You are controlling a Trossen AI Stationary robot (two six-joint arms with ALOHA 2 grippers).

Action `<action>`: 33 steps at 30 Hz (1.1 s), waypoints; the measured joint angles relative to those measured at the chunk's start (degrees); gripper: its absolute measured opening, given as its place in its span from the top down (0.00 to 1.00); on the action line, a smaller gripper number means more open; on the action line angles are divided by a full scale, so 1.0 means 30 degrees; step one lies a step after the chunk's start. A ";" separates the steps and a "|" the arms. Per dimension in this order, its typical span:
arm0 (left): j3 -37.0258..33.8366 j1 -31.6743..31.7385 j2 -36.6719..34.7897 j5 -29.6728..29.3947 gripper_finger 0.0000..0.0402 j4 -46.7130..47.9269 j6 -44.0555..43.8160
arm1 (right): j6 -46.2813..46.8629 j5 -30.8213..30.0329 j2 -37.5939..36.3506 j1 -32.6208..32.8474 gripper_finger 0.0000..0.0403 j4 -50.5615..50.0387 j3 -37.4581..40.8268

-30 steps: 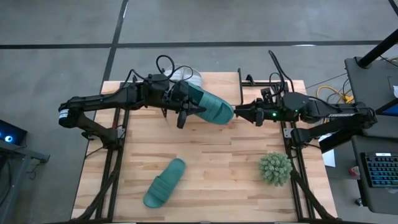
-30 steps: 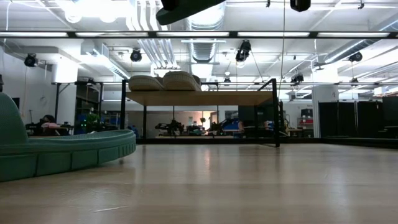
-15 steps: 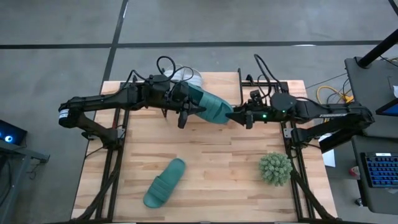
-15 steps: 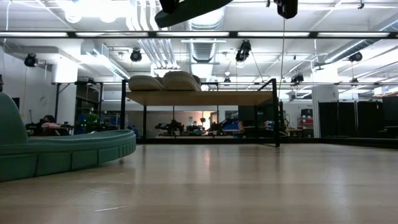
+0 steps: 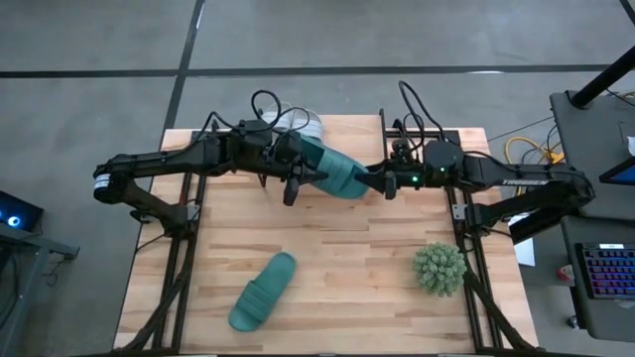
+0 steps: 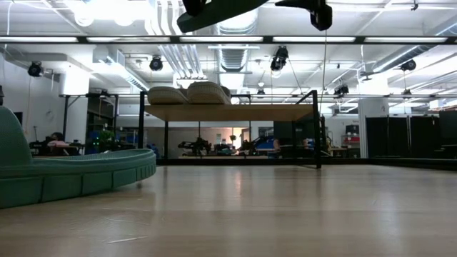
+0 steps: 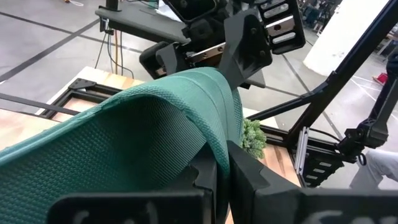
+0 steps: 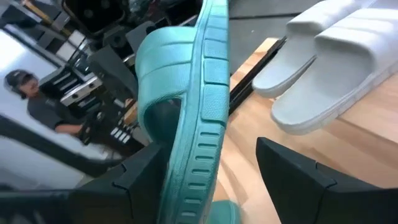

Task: Pick and place slides into the shelf
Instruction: Put the left green slide on the shelf

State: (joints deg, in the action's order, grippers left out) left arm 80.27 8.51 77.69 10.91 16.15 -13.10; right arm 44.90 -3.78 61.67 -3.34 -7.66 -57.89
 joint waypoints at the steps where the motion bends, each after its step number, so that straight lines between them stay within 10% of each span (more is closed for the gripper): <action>1: 0.0000 0.0000 0.0000 0.0053 1.00 0.0099 0.0000 | -0.0081 0.0436 -0.0009 -0.0087 0.42 -0.0013 0.0000; 33: 0.0306 -0.0175 0.1013 0.1278 1.00 0.0142 0.0138 | -0.1682 0.5336 0.0715 -0.1121 0.48 -0.0306 0.0000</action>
State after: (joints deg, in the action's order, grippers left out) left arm 81.19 7.99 80.73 14.74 16.58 -12.69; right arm 39.86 12.23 63.82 -6.70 -8.58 -57.89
